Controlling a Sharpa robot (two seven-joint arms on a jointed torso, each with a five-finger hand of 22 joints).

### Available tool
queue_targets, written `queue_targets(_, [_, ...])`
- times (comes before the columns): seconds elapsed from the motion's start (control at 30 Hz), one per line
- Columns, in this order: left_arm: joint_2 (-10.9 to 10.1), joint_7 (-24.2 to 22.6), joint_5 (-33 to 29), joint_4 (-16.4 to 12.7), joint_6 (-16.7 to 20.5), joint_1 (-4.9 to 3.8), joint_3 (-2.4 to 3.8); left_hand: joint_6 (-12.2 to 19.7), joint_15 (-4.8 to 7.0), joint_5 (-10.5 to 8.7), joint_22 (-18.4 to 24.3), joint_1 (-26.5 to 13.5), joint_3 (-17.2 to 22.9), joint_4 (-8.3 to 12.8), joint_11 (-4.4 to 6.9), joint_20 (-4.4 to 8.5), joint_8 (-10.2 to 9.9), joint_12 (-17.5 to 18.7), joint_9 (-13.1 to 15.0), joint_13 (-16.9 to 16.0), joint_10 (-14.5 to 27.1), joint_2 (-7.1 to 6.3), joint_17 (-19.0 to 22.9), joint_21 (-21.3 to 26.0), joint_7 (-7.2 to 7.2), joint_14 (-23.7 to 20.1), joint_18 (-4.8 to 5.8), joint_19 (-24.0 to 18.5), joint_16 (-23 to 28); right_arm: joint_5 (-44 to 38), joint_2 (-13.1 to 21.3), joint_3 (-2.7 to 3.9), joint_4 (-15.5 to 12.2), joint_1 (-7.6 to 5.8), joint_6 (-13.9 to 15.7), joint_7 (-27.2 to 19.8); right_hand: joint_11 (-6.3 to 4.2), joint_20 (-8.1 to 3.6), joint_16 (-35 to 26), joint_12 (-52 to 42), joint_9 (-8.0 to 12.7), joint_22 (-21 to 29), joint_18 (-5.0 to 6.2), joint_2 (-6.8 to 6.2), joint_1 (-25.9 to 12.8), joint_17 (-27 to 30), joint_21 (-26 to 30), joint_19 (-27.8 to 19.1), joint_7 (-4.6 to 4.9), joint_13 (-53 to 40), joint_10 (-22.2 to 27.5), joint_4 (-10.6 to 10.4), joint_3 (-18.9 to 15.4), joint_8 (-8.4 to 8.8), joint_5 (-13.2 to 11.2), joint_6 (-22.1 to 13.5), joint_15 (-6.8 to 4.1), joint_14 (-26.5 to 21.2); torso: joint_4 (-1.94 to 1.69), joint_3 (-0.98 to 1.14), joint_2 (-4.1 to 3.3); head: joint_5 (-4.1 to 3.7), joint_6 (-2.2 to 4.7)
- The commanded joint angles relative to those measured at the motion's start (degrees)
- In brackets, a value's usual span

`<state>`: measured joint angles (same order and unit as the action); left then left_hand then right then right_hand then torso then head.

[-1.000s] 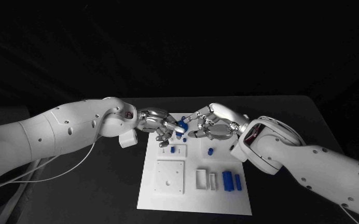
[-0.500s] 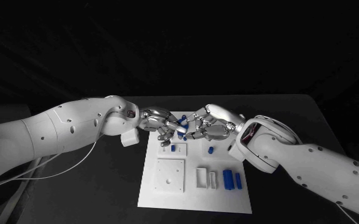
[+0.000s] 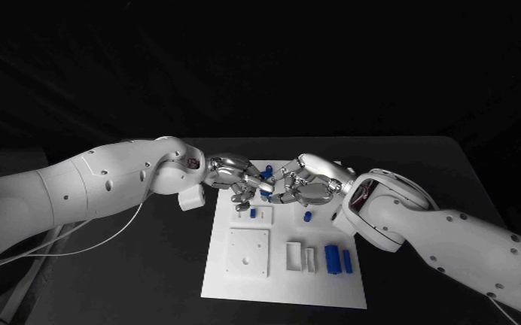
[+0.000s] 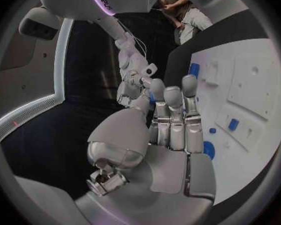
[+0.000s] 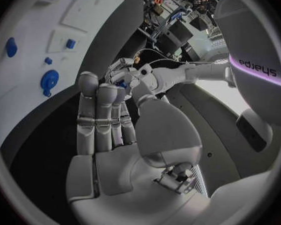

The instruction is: Assemble the parts on the task board

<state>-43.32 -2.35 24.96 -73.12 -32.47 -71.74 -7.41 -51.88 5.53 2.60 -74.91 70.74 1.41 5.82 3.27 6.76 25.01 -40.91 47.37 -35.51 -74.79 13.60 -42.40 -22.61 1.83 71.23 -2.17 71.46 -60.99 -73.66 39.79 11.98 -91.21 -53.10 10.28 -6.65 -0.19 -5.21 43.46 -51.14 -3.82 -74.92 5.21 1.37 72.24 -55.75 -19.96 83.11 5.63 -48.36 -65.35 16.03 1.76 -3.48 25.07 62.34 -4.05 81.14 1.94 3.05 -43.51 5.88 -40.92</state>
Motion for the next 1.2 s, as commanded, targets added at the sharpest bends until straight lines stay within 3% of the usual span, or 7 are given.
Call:
queue_targets(0.03, [0.18, -0.48, 0.1, -0.15, 0.43, 0.01, 0.03, 0.0, -0.07, 0.15, -1.03, 0.86, 1.82, 2.22, -0.27, 0.0, 0.22, -0.01, 0.07, 0.07, -0.24, 1.35, 0.09, 0.25, -0.58, -0.11, 0.69, 0.46, -0.24, -0.36, -0.18, -0.22, 0.01, 0.04, -0.88, 0.17, -0.34, -0.08, 0.07, 0.36, -0.06, -2.4, -0.43, 0.49, -0.13, -0.08, -0.29, -0.38, -0.02, -0.12, -0.12, 0.11, 0.3, -0.1, -0.47, 0.64, -0.22, 0.32, 0.08, 0.01, 0.0, -0.03, -0.01])
queue_targets(0.53, [0.4, -0.3, 0.05, -0.23, 0.39, 0.0, 0.03, 0.02, -0.07, 0.15, -1.03, 0.83, 1.77, 2.16, -0.26, 0.0, 0.24, -0.01, 0.06, 0.08, -0.25, 1.32, 0.11, 0.26, -0.59, -0.11, 0.7, 0.46, -0.24, -0.37, -0.63, -0.61, 0.45, 0.04, -0.02, 0.4, -0.38, -0.1, -0.01, 0.43, -0.05, -2.36, -0.47, 0.95, -0.59, -0.21, -0.43, -0.38, -0.11, -0.3, -0.23, -0.16, -0.22, -0.11, -1.31, 0.81, -0.24, 0.44, 0.06, 0.06, -0.01, 0.07, -0.29])
queue_targets(0.7, [0.42, -0.19, -0.07, -0.41, 0.2, 0.0, 0.03, 0.02, -0.07, 0.15, -1.03, 0.83, 1.77, 2.16, -0.26, 0.0, 0.24, -0.01, 0.06, 0.08, -0.25, 1.32, 0.11, 0.26, -0.59, -0.11, 0.7, 0.46, -0.24, -1.05, -0.88, -0.66, 0.9, 0.04, 1.32, 1.29, -0.71, -0.29, 0.01, 0.49, -0.15, -2.49, -0.54, 1.53, 0.38, -0.32, -1.07, -0.24, -0.64, -0.41, -0.35, 0.19, 0.77, -0.12, -2.56, 2.81, -0.46, 0.59, 0.06, 0.04, -0.01, 0.25, -0.36])
queue_targets(0.77, [0.42, -0.14, -0.1, -0.48, 0.19, 0.0, 0.03, 0.03, -0.07, 0.15, -1.03, 0.84, 1.74, 2.13, -0.26, 0.0, 0.26, -0.01, 0.06, 0.09, -0.25, 1.33, 0.12, 0.27, -0.59, -0.12, 0.7, 0.47, -0.25, -1.3, -0.94, -0.68, 1.0, 0.04, 1.66, 1.5, -0.91, -0.4, 0.01, 0.57, -0.26, -2.53, -0.61, 1.58, 0.9, -0.4, -1.31, -0.22, -0.98, -0.43, -0.45, 0.26, 1.63, -0.17, -4.13, 3.91, -0.59, 0.61, 0.06, 0.03, -0.02, 0.29, -0.38])
queue_targets(1.2, [0.47, 0.1, -0.21, -0.6, 0.24, 0.0, 0.03, 0.13, -0.06, 0.15, -1.03, 0.92, 1.53, 1.88, -0.26, 0.02, 0.43, -0.01, -0.02, 0.15, -0.26, 1.34, 0.25, 0.35, -0.59, -0.15, 0.73, 0.49, -0.33, -2.04, -1.16, -0.76, 1.16, 0.04, 2.09, 1.9, -1.45, -0.83, -0.05, 1.05, -0.73, -2.57, -1.09, 1.2, 0.25, -0.9, -2.07, -0.15, -2.0, -0.72, -1.07, 0.03, 3.39, -0.2, -4.37, 7.52, -0.96, 0.74, 0.05, 0.04, 0.01, 0.13, -0.53])
